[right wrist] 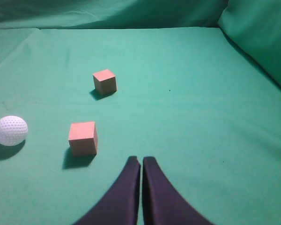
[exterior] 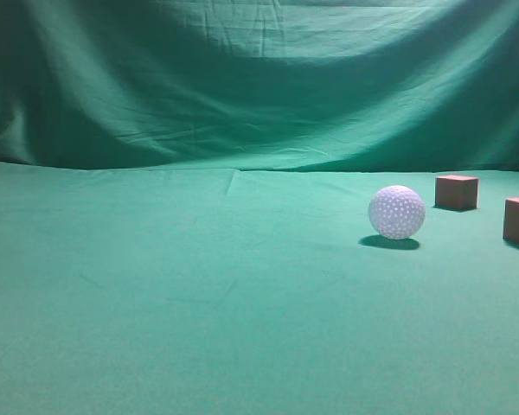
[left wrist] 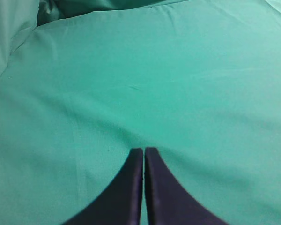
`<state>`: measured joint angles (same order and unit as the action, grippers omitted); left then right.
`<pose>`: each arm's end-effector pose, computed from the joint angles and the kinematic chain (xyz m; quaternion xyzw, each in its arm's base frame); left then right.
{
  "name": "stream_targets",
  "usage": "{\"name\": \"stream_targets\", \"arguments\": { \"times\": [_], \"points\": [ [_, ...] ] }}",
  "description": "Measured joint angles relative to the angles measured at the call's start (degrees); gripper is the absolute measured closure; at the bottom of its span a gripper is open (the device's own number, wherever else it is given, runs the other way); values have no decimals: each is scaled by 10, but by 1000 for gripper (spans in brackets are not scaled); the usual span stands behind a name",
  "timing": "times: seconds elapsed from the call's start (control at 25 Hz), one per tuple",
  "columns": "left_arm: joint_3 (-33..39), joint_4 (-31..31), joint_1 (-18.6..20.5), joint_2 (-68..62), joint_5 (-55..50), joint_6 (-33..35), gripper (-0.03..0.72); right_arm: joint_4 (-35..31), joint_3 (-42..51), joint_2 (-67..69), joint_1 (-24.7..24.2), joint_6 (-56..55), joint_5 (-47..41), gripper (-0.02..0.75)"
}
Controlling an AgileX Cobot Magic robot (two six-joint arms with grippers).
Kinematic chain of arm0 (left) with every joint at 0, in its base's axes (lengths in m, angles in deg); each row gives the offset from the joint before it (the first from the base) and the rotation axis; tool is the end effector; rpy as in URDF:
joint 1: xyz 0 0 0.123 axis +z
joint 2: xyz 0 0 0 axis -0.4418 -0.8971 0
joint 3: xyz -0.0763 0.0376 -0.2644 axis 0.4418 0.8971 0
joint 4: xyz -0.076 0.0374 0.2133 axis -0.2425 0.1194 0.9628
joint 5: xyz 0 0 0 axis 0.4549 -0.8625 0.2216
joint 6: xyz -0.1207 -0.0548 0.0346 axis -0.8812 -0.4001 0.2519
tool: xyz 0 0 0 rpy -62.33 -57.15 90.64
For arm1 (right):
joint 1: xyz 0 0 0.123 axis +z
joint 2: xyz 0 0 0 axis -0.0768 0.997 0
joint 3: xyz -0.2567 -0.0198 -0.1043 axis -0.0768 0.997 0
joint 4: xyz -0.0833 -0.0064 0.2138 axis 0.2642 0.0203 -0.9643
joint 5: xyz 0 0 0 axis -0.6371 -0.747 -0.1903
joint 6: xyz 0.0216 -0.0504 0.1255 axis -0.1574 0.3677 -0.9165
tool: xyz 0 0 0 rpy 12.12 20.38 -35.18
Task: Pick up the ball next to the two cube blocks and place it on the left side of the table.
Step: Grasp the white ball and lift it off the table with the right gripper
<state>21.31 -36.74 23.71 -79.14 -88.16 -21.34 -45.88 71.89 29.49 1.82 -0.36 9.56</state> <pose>0.0808 0.0128 0.1637 0.0665 0.7953 0.0983 0.5945 0.0802 0.0087 0.1556 -0.0341 0.8097 0.0388 0.5845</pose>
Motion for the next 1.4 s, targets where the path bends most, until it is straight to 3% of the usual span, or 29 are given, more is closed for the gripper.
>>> {"name": "stream_targets", "arguments": {
  "times": [0.8,0.96,1.16,1.4],
  "points": [
    [0,0,0,0,0,0,688,3,0,0,0,14,9,738],
    [0,0,0,0,0,0,688,-4,1,0,0,12,120,738],
    [0,0,0,0,0,0,688,-8,1,0,0,-5,352,738],
    [0,0,0,0,0,0,688,42,-120,121,0,-101,265,738]
  ]
}}
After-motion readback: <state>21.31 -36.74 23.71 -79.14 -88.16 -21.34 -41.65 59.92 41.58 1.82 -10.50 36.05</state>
